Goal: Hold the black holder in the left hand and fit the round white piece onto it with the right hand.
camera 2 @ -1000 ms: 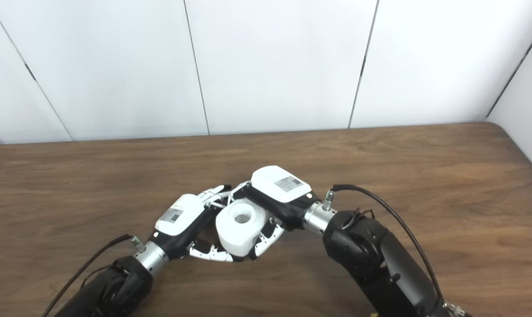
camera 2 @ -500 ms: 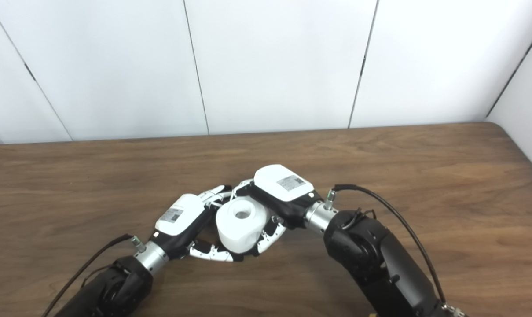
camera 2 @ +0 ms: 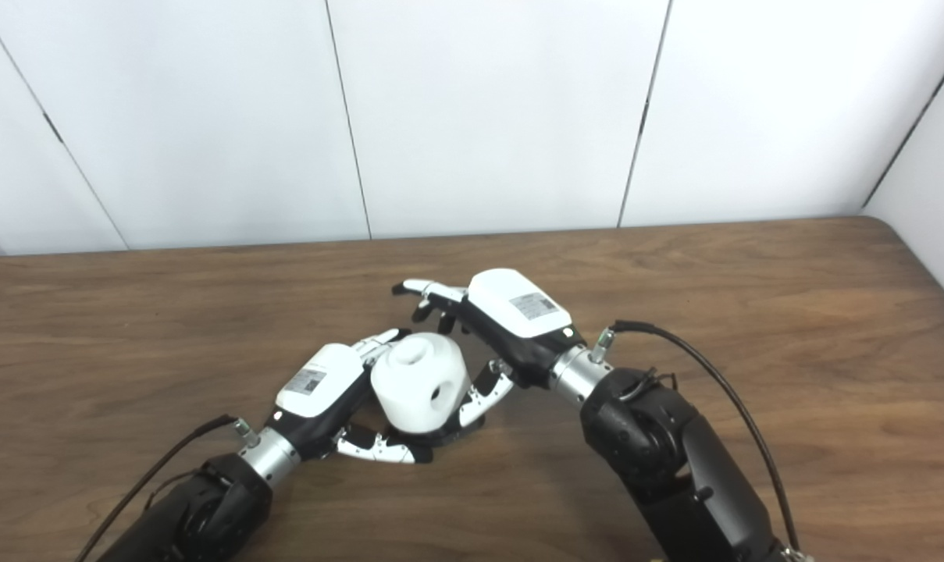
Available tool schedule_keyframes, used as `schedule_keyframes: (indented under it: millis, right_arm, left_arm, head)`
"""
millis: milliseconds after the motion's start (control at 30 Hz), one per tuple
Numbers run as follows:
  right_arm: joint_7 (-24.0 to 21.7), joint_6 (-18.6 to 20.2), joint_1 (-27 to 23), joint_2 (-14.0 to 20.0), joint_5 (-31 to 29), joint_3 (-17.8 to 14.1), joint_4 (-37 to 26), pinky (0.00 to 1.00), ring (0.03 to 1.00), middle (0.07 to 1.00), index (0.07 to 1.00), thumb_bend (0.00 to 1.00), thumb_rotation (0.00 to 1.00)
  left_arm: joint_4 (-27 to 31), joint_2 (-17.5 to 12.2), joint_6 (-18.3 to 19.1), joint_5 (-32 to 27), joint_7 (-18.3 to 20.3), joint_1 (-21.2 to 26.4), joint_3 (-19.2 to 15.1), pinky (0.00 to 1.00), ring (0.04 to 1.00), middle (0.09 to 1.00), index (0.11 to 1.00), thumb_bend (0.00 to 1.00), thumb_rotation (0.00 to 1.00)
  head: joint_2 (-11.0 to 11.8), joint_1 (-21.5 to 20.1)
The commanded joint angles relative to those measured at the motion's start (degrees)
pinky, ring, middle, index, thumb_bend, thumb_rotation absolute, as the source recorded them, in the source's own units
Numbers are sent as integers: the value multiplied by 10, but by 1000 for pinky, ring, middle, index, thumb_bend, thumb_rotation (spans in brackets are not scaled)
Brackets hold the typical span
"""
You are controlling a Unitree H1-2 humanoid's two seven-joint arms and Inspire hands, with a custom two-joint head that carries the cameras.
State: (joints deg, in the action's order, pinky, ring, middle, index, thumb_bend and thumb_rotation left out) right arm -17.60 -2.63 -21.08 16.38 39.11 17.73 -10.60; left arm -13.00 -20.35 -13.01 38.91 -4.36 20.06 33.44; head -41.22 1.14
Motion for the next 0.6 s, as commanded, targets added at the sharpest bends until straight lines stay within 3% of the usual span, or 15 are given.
schedule_keyframes:
  millis: [0, 133, 200, 233, 333, 567]
  right_arm:
    - [23, -19, -14, -4, -10, -10, -8, 556, 629, 741, 909, 755, 53]
    - [0, 6, -20, 6, 4, -8, -16, 560, 648, 761, 964, 782, 73]
    - [-35, 28, -26, 21, 13, -6, -25, 560, 670, 777, 978, 813, 71]
    - [-51, 38, -28, 27, 15, -5, -29, 569, 715, 819, 977, 830, 75]
    - [-84, 57, -23, 47, 11, -9, -35, 556, 722, 843, 947, 867, 61]
    - [-86, 52, -8, 68, 4, -10, -36, 567, 726, 842, 930, 890, 58]
  left_arm:
    - [-24, -1, 15, 40, 65, -31, 35, 917, 948, 882, 483, 524, 58]
    - [-24, -2, 15, 41, 63, -30, 34, 920, 948, 879, 484, 524, 57]
    - [-24, -2, 17, 41, 63, -31, 34, 921, 949, 879, 484, 524, 57]
    - [-23, -3, 17, 41, 64, -31, 34, 922, 952, 879, 484, 524, 58]
    - [-22, -4, 18, 41, 63, -31, 33, 922, 948, 878, 484, 524, 58]
    - [-30, -7, 12, 36, 61, -30, 30, 910, 944, 877, 484, 524, 57]
  head:
    - [0, 1]
    - [0, 0]
    - [-1, -2]
    - [-1, -2]
    - [-1, -3]
    - [0, -6]
